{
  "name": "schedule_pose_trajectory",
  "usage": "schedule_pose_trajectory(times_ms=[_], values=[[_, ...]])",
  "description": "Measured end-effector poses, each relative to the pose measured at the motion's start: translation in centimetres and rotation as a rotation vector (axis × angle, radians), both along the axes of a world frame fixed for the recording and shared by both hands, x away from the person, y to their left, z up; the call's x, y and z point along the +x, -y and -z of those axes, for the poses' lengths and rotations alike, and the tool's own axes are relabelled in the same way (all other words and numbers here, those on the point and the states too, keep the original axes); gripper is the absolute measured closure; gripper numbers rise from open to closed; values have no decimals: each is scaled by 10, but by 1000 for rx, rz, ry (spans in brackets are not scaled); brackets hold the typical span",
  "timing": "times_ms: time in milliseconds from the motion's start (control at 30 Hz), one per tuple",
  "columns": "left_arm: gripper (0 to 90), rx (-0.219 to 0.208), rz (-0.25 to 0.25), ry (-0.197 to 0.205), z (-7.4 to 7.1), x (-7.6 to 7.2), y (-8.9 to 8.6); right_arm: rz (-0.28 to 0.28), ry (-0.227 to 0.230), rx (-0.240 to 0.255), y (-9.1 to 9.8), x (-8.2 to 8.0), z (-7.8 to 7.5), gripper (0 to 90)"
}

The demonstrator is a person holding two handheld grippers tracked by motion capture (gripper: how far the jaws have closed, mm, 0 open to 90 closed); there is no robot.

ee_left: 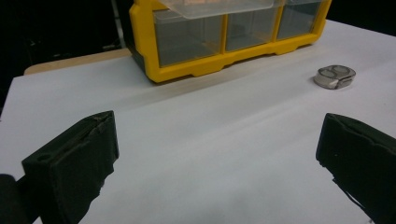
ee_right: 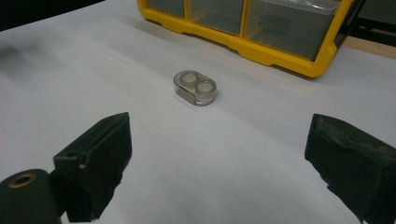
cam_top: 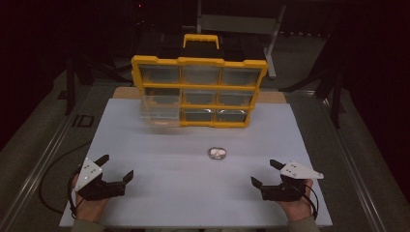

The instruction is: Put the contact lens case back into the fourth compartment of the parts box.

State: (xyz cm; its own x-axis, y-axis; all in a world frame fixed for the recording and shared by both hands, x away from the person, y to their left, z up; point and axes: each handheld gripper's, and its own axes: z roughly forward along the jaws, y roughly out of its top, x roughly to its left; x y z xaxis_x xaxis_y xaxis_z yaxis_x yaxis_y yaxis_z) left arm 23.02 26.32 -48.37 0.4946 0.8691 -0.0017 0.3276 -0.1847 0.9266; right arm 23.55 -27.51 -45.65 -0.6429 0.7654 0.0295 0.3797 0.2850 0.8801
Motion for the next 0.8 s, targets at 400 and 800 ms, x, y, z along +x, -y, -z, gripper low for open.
schedule_pose_trajectory(times_ms=[400, 800], values=[[0, 8, 18, -11, 0, 1, 2, -38, -38, -21, -8, 19, -15, 70], [0, 12, 34, -11, 2, 0, 7, -47, -92, -77, -14, 38, -22, 70]])
